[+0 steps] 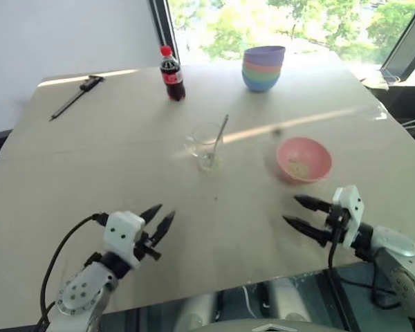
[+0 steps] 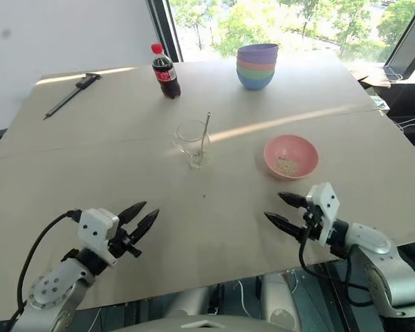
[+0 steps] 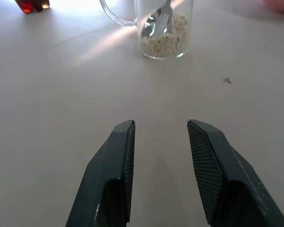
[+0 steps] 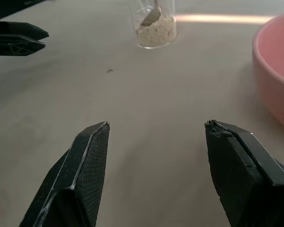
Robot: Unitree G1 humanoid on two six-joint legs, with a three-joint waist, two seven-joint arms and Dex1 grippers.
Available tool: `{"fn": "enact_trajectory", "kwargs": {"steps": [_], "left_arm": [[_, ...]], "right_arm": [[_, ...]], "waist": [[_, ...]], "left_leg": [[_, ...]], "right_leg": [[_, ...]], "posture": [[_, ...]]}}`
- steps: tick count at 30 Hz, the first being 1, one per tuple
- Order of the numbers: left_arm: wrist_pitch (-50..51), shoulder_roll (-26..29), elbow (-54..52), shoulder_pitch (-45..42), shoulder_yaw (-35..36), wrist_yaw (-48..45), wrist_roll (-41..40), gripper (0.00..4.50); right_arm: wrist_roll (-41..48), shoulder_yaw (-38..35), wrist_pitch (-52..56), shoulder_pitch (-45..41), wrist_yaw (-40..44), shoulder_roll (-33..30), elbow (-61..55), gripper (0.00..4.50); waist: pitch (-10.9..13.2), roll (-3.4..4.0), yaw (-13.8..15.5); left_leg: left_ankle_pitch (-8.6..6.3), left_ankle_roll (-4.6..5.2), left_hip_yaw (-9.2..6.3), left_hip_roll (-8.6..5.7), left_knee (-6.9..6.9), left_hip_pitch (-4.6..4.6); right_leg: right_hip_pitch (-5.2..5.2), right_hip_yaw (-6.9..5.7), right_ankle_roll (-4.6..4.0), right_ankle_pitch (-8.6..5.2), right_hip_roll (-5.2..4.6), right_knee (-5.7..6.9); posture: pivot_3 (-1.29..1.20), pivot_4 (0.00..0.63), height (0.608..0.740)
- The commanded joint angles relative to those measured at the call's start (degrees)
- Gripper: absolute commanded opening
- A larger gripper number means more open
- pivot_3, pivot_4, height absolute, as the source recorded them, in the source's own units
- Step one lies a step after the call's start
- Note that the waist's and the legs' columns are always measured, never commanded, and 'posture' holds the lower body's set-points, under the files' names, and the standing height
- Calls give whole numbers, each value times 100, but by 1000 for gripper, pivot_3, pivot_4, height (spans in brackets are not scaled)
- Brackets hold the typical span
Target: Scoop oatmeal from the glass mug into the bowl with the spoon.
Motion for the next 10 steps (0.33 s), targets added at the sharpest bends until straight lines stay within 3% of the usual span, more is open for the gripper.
{"fn": "enact_trajectory", "kwargs": {"steps": [1,5,6,10], "left_arm": [[-152,-97,45,1,28,-68,-175,2341],[-327,-63,137,66,-10,-183,-41,3991],[-344,-56,149,76,-11,-206,-42,4387],[-470,-23,204,103,-34,-257,68,4480]], "right_arm": [[29,-57,-161,-86,65,37,76,3238],[39,-20,-202,-44,148,34,192,4499],[19,-14,-202,-33,145,28,201,4500],[19,11,-46,12,57,22,144,4500]], "waist": [[1,-1,5],[2,-5,22],[2,-5,26],[2,-5,38]], "left_leg": [[0,0,0,1,0,0],[0,0,-3,2,0,0],[0,0,-2,2,0,0],[0,0,-1,2,0,0]], "right_leg": [[0,-1,0,0,0,0],[1,-2,-1,1,-1,0],[1,-2,-1,0,-2,0],[1,-1,-1,0,-2,-1]], "posture": [[0,150,740],[0,150,740],[0,150,740],[0,150,740]]}}
